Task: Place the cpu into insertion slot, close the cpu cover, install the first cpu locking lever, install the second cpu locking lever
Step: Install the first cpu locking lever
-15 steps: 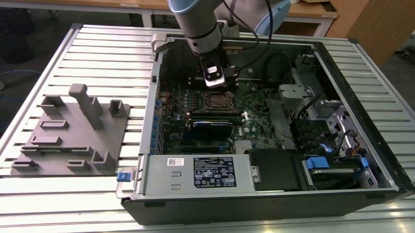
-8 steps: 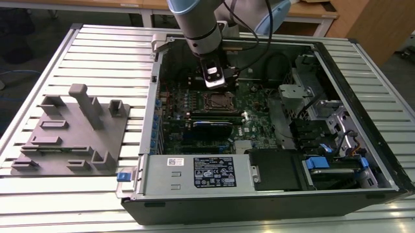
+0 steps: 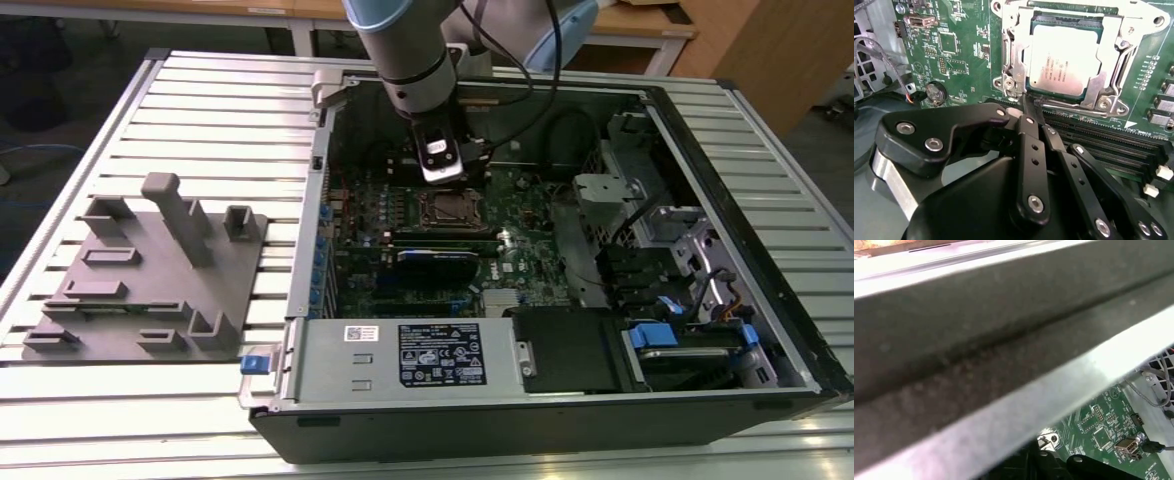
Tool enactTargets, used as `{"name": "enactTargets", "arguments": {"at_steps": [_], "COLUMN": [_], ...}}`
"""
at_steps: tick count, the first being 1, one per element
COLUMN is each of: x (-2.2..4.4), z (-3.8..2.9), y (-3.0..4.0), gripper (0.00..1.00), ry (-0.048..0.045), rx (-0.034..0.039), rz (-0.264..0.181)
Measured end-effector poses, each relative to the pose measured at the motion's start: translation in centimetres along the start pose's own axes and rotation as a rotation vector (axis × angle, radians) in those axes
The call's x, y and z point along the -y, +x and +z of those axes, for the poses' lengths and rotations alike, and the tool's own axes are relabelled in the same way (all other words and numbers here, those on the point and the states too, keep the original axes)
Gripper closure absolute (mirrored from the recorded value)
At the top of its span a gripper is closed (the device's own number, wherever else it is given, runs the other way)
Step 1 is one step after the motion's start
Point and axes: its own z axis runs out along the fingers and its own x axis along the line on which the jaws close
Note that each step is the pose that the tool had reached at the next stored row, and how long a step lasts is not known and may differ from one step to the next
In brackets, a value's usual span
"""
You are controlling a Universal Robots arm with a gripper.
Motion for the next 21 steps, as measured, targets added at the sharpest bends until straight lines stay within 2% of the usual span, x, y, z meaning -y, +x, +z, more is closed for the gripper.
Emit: {"name": "enactTargets", "arguments": {"at_steps": [10, 15, 18, 21], "x": [-0.49, -0.51, -0.51, -0.52], "z": [-1.77, -1.81, -1.8, -1.76], "y": [-0.55, -0.57, -0.58, -0.58], "gripper": [0.89, 0.89, 0.89, 0.89], "ry": [0.0004, 0.0001, 0.0142, 0.0396], "rx": [0.0001, -0.0002, -0.0186, -0.0481], "rz": [0.0, 0.0, 0.001, 0.001]}}
